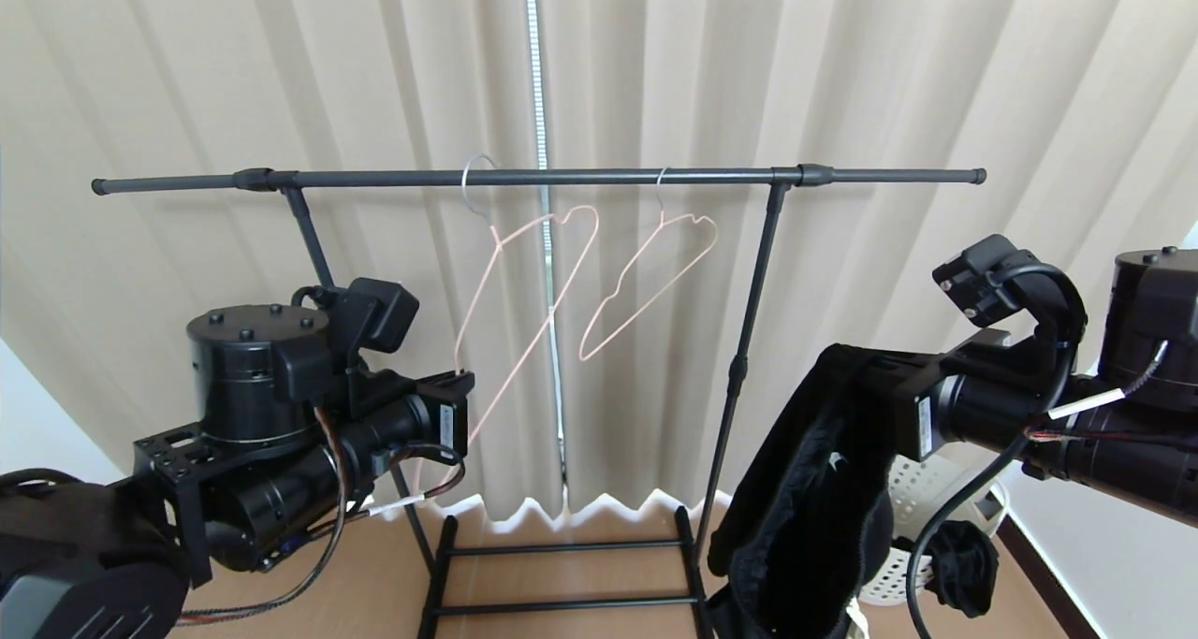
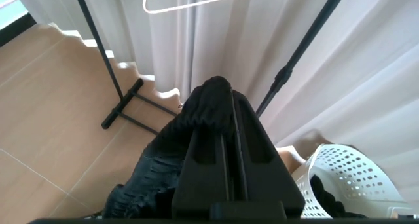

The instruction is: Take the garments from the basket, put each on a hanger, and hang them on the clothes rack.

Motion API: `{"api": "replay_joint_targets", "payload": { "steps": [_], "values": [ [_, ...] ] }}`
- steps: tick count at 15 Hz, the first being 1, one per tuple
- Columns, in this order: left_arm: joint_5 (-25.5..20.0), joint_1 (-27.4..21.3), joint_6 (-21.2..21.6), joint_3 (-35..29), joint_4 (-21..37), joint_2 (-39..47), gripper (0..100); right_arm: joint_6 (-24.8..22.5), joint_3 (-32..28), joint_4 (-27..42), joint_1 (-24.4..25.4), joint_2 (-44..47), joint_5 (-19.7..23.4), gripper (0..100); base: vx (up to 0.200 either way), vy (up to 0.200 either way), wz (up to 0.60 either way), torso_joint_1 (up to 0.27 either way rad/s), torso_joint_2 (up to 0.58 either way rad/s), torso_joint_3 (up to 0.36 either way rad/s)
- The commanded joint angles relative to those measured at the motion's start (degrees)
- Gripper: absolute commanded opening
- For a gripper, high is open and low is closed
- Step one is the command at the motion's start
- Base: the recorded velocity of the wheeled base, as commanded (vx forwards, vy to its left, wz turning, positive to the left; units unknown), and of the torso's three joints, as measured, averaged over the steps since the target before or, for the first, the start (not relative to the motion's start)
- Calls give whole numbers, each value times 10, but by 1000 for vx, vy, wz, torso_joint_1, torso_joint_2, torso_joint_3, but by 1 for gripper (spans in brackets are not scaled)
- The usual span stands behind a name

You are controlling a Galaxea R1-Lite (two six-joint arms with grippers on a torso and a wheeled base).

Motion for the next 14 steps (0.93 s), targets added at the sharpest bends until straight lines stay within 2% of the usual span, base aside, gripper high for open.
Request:
{"api": "replay_joint_targets", "payload": {
  "steps": [1,5,7,8,10,12,14],
  "values": [
    [-9,-12,16,24,-13,-28,0,-3,4,-2,14,6,-1,0,0,0,0,0,0,0],
    [-62,-23,26,51,-15,-53,0,-20,5,-3,19,15,-33,0,0,0,0,0,0,0],
    [-118,-24,38,70,-15,-72,0,-29,3,-14,19,36,-65,0,0,0,0,0,0,0],
    [-131,-24,50,81,-15,-74,0,-29,3,-32,18,48,-77,0,0,0,0,0,0,0],
    [-150,-26,86,101,-15,-68,0,-30,9,-90,18,77,-117,0,0,0,0,0,0,0],
    [-162,-32,102,114,-19,-62,0,-39,9,-97,18,88,-155,0,0,0,0,0,0,0],
    [-162,-37,117,132,-47,-45,0,-46,9,-97,17,89,-163,0,0,0,0,0,0,0]
  ]
}}
